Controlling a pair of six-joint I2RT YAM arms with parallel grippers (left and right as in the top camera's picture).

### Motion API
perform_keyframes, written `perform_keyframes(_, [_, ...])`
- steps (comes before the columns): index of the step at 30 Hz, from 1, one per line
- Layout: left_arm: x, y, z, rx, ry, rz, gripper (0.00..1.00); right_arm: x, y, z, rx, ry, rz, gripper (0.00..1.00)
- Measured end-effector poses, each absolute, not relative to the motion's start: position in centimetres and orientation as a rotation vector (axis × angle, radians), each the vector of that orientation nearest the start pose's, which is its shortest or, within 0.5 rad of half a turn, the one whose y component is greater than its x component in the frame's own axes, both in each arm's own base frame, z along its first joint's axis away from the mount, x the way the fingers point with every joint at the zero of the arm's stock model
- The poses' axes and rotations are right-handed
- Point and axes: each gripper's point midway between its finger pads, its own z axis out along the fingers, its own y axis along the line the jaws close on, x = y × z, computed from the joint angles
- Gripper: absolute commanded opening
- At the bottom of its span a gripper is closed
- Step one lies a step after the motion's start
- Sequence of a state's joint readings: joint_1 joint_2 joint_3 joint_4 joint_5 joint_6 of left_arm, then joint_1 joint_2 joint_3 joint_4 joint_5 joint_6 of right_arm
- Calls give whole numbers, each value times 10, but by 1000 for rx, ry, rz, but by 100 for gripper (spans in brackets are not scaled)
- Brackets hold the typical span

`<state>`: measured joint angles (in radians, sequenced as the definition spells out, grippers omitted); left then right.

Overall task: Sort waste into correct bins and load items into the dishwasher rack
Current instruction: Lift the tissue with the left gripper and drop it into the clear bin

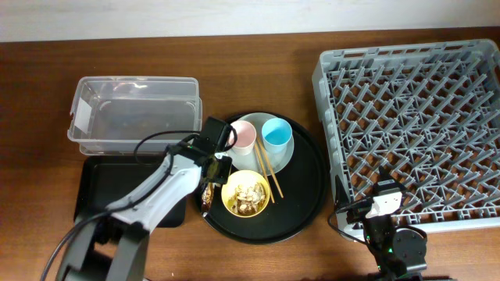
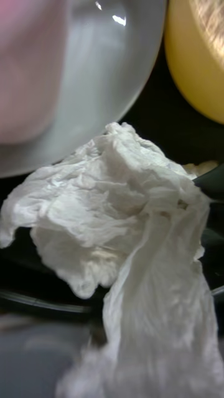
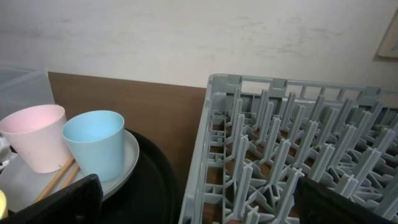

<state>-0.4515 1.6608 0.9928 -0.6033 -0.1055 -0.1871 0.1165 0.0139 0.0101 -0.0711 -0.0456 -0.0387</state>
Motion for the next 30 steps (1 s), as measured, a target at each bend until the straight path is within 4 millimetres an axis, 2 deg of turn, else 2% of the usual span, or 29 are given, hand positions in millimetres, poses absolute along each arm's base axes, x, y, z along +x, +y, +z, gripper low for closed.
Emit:
perform_keyframes(4, [324, -137, 77, 331, 2711, -36, 0, 244, 36, 158, -161, 1639, 98, 99])
perform_keyframes(10, [329, -137, 153, 285, 2501, -112, 0, 244, 36, 158, -162, 1639, 97, 99])
perform_keyframes(15, [340, -117, 215, 180, 2291, -35, 0, 244, 36, 158, -162, 1639, 97, 99])
perform_keyframes(18, [350, -99, 240, 88, 2189, 67, 0, 244, 36, 158, -162, 1639, 97, 99])
perform_keyframes(23, [382, -70, 263, -78, 2048, 148, 1, 244, 36, 158, -161, 1638, 97, 99])
perform_keyframes(25, [402, -49, 264, -163, 2004, 189, 1, 244, 36, 158, -161, 1639, 98, 99])
perform_keyframes(30, [439, -9, 227, -262, 2035, 237, 2, 244, 36, 158, -162, 1639, 97, 99])
